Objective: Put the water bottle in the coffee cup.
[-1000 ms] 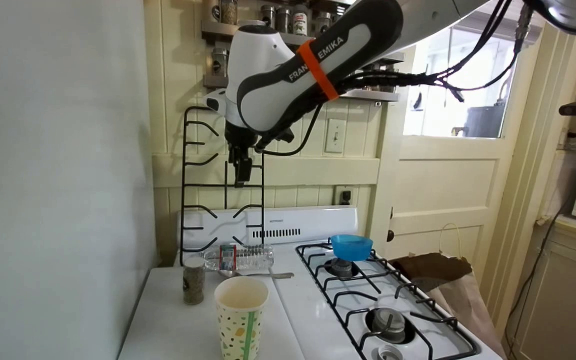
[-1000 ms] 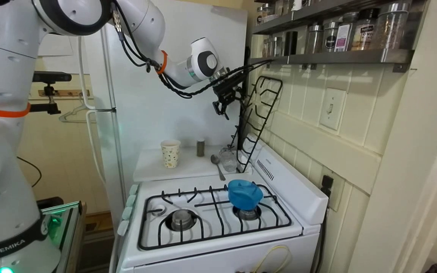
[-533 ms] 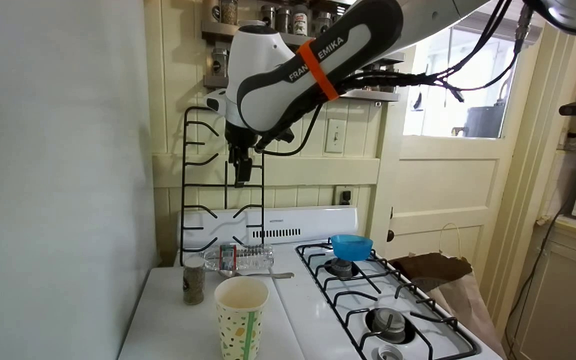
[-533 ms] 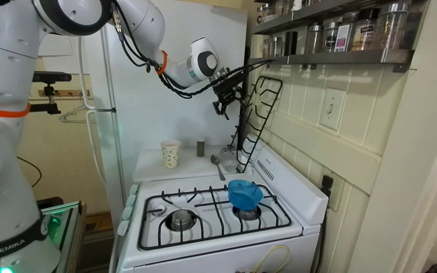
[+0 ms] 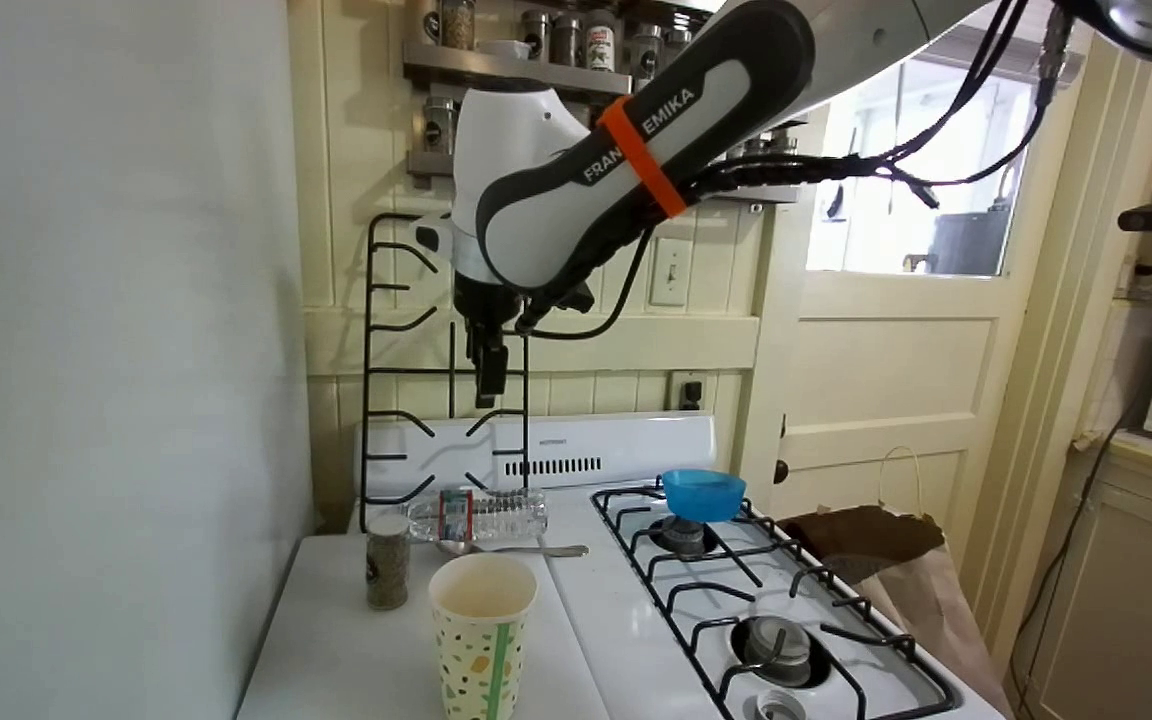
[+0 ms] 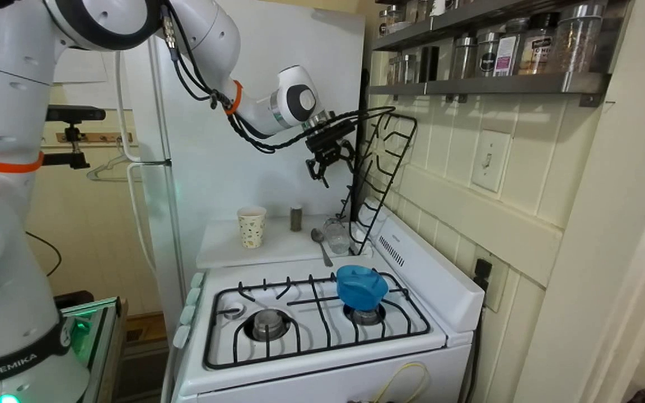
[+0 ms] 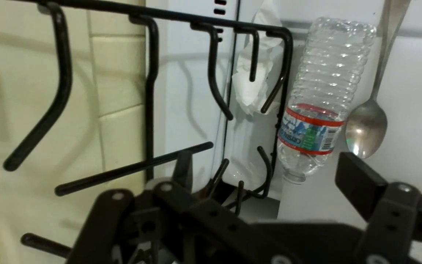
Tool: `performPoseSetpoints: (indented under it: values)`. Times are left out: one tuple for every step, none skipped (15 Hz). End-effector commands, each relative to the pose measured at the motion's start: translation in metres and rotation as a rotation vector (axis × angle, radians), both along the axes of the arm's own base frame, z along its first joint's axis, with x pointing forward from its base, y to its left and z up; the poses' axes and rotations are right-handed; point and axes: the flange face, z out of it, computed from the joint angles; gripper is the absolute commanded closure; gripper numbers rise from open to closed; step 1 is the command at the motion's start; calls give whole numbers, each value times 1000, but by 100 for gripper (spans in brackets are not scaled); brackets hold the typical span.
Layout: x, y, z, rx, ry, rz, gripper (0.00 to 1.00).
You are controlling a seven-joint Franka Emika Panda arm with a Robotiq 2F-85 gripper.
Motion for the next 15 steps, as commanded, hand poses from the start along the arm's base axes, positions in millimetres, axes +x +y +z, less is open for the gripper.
performPoseSetpoints:
  values:
    - [-33,12,-30,5,110,-29,0]
    - [-41,19,-46,7,157,-29,0]
    - [-48,25,-58,8,198,-31,0]
    - [-56,28,-69,4,230,-39,0]
    - [-60,31,-79,3,237,-46,0]
    - [-59,33,-90,-13,230,-55,0]
    - [-55,33,-100,-14,217,-55,0]
    - [-50,34,-106,-18,212,-56,0]
    - [-46,34,-109,-26,201,-42,0]
    - [-44,37,-114,-30,191,-23,0]
    - [-41,39,-118,-33,193,-10,0]
    - [-41,46,-124,-35,190,2,0]
    - [-41,52,-127,-37,189,10,0]
    - [-40,56,-129,-42,183,12,0]
    - [-39,61,-130,-39,174,1,0]
